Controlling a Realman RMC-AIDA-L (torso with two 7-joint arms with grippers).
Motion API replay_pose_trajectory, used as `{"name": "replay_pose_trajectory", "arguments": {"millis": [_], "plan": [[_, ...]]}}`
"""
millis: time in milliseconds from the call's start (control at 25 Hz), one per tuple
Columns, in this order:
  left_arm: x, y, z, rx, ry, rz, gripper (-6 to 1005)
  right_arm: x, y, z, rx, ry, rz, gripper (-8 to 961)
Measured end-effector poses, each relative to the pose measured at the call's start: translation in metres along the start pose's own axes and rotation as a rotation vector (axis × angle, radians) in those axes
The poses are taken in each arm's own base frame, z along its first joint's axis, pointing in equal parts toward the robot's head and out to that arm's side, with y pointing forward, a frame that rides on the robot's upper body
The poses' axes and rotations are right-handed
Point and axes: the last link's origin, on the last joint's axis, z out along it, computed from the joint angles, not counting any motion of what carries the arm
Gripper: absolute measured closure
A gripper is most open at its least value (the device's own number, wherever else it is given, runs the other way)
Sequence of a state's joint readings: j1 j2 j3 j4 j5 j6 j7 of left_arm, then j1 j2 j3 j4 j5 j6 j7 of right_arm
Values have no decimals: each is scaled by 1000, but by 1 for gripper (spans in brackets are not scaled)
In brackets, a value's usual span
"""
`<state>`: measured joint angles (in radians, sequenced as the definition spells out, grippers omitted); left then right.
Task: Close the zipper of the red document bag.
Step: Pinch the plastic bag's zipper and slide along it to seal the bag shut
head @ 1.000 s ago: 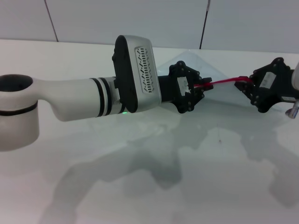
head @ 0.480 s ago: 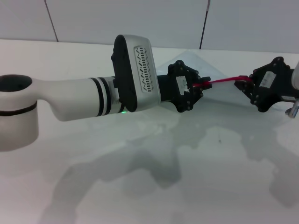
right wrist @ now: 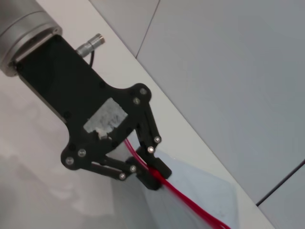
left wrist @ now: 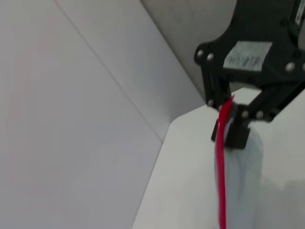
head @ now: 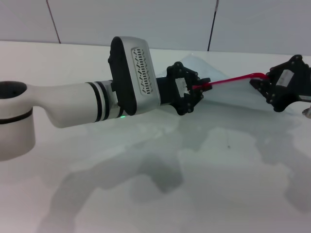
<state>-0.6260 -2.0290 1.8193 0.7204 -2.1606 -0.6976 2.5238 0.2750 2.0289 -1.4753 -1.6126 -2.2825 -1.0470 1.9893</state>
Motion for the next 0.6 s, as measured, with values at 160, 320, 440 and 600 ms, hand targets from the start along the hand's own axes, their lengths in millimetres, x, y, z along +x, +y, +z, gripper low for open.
{"name": "replay_pose_trajectory", "arguments": {"millis": [160,320,440,600], "plan": [[-7,-1,-4,20,-25,-9,910,2,-3,-1,11,1,9,944],[-19,-2,-14,55,-57,-29,909,4,-6,-3,27,1,20,945],[-30,-4,-25,91,-82,-54,907,6,-8,-4,35,3,28,945],[-42,-5,-37,131,-107,-87,906,9,-13,-7,51,6,43,946]]}}
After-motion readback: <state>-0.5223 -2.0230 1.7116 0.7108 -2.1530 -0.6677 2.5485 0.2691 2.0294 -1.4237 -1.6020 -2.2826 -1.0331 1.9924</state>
